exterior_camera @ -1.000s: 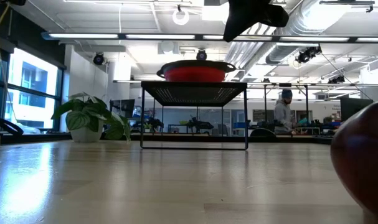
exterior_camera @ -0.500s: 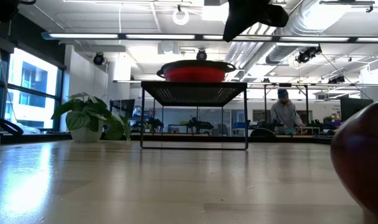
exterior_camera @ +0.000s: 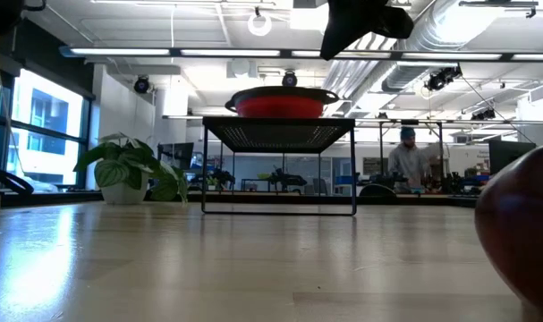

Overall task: Pick & Place Fruit
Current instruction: Put the pear into the red strainer bowl

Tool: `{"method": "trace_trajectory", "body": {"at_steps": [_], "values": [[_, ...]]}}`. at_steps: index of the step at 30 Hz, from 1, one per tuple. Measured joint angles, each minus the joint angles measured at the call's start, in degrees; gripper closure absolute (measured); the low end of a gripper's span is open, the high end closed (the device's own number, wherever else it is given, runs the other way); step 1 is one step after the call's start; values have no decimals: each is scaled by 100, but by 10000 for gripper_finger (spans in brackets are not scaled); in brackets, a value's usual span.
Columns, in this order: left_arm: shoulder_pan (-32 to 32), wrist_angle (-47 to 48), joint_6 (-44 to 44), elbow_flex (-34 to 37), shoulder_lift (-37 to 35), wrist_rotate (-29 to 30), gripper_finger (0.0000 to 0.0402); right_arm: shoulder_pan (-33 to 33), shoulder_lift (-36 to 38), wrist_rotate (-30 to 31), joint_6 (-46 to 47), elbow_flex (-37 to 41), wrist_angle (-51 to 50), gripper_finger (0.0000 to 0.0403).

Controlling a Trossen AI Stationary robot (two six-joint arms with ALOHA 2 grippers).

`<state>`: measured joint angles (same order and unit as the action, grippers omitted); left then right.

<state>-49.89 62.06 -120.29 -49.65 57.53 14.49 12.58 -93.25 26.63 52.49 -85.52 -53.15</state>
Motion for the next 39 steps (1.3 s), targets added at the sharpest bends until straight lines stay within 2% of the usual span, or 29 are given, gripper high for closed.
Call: {"method": "trace_trajectory", "body": {"at_steps": [21,27,39], "values": [[2,-378,-299,0,1277,25,126,0,0,46,-36,0,0,398],[3,-905,-125,0,1523,447,126,0,0,46,-177,0,0,398],[4,-896,-171,0,2000,358,126,-112,0,44,-181,0,-1,398]]}}
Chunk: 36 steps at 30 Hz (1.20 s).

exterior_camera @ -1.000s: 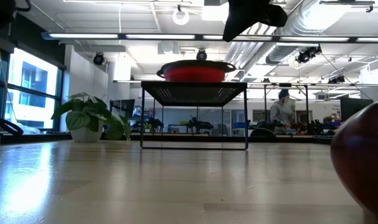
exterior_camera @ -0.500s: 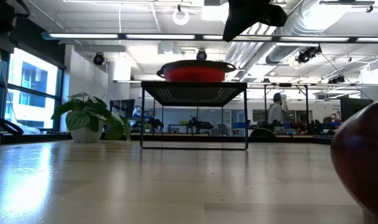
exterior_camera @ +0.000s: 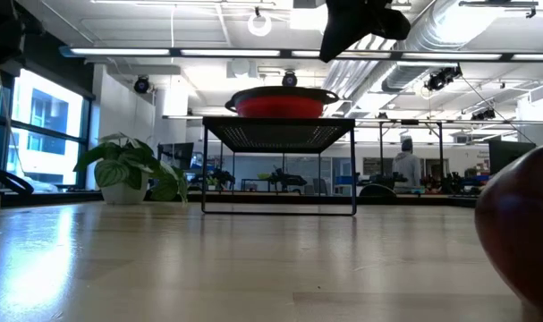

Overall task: Pick & Place Fruit
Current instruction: Put the pear into the red strainer bowl

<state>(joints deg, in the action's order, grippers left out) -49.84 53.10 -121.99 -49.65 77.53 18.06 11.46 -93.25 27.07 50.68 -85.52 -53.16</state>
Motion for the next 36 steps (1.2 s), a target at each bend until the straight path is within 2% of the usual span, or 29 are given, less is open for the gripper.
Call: {"method": "trace_trajectory", "body": {"at_steps": [36], "values": [[-2,-710,20,0,1380,52,126,-76,0,-2,-147,0,20,398]]}}
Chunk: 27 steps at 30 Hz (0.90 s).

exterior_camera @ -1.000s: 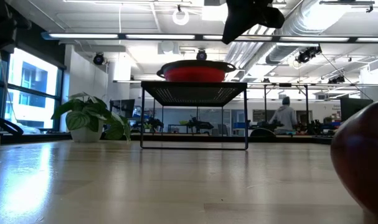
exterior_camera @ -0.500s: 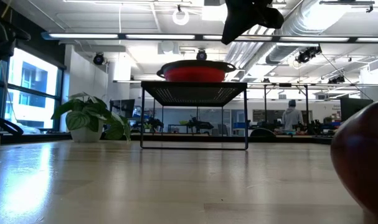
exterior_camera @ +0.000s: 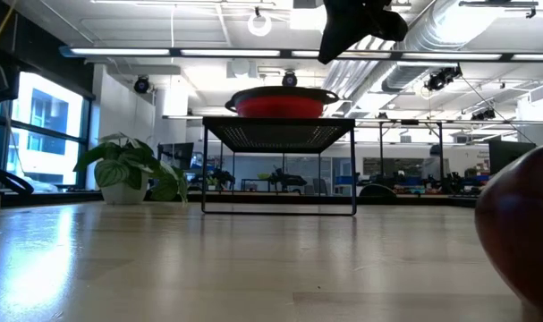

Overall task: Pick & Place Fruit
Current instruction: Put the pear into the red strainer bowl

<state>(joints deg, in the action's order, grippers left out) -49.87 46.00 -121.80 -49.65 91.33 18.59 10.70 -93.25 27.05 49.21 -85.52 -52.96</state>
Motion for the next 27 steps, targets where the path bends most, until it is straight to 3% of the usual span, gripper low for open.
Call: {"method": "trace_trajectory", "body": {"at_steps": [27], "values": [[0,0,0,0,61,63,126,0,0,2,-2,0,1,398]]}}
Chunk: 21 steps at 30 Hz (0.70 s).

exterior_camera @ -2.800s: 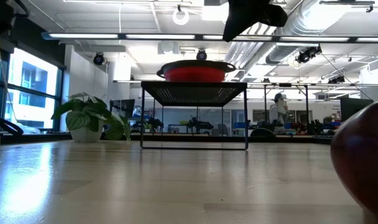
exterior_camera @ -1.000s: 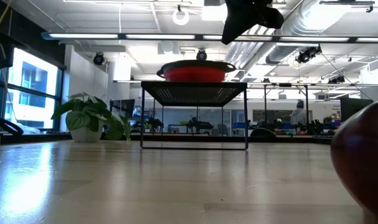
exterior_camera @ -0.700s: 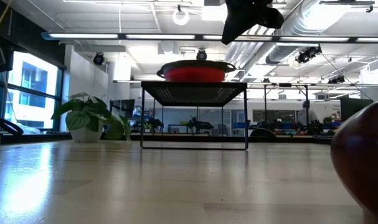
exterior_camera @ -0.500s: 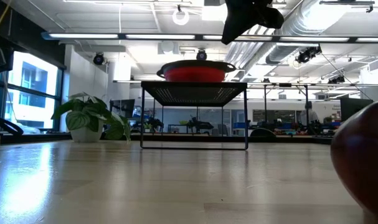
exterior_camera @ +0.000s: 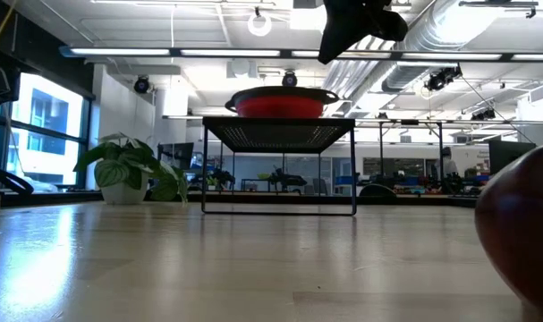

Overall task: Pick & Place Fruit
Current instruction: Put the pear into the red strainer bowl

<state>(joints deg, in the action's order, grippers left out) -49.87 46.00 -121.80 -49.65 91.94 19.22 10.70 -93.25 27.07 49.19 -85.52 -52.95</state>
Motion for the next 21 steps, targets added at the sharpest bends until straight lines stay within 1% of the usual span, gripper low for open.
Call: {"method": "trace_trajectory", "body": {"at_steps": [3,12,21], "values": [[0,-2,0,0,0,0,132,0,0,-2,0,0,0,398],[0,-1,0,0,0,-2,186,0,0,0,0,0,0,398],[0,-2,0,0,0,-4,222,0,0,-2,0,0,0,398]]}}
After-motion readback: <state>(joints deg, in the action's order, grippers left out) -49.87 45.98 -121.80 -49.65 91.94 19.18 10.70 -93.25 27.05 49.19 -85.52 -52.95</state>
